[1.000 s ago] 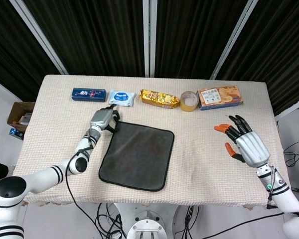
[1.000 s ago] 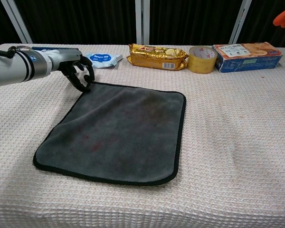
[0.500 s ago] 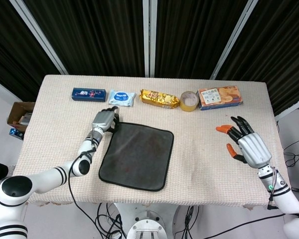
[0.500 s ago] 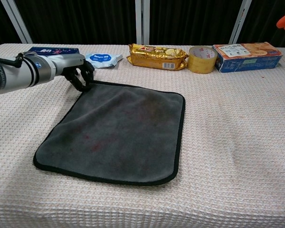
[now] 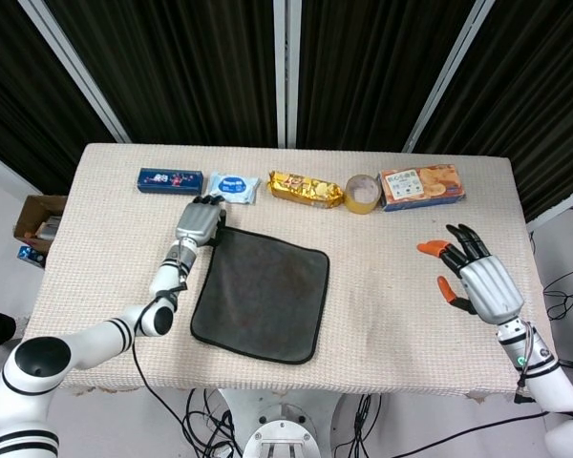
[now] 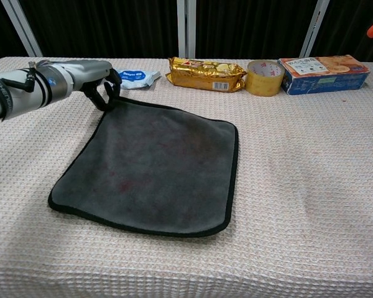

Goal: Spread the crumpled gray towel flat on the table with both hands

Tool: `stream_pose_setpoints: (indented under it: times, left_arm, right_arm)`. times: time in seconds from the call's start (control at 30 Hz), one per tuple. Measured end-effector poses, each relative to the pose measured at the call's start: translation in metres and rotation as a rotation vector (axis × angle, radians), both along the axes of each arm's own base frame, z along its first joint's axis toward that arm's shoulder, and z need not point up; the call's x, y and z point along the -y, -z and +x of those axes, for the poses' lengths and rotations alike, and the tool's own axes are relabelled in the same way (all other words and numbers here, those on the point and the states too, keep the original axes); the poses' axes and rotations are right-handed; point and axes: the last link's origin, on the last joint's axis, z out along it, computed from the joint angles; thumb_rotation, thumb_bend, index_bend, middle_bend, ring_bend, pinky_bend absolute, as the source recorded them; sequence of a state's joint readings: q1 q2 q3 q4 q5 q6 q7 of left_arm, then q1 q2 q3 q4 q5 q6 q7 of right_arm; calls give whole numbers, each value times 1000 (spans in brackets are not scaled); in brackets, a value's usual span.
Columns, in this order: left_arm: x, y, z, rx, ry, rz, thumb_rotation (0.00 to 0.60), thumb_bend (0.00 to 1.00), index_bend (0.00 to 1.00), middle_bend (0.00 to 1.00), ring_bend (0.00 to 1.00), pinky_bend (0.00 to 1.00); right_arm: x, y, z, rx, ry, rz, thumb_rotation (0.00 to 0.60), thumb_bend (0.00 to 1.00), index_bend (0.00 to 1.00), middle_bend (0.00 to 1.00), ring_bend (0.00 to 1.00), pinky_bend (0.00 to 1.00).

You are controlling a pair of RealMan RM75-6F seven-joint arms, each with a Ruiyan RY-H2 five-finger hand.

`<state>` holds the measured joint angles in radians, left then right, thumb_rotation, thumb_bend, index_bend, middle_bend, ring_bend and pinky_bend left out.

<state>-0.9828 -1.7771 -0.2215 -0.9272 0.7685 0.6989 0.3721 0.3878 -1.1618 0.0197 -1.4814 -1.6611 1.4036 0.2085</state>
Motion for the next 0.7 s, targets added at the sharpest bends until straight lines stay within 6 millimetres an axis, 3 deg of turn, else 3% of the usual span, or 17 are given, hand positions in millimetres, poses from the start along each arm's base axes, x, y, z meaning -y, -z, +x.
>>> stream_pose_setpoints:
  times: [0.1,0.23,0.4,0.53,0.7]
  left_arm:
    - [1,1,-1,-17,-2,-6,600,302,288,89,111,148]
    - [6,-2,-2,-3,-13,-14,600,224,211,57,110,148]
    - [19,-20,-5,45,-28,-21,600,208,184,46,111,148]
    - [35,-55,-20,87,-46,48,600,208,195,67,112,148]
    - [60,-126,-71,60,-68,280,600,208,215,88,112,148]
  right_arm:
    - [-1,0,0,3,-1,0,600,445,238,224,0,0]
    - [-2,-2,-1,8,0,-6,600,446,238,222,0,0]
    - [-5,-10,-6,24,16,-32,600,445,239,215,0,0]
    - [-11,-22,-20,21,75,-49,600,447,218,195,0,0]
    - [-21,-38,-40,-26,184,-80,600,434,130,161,0,7]
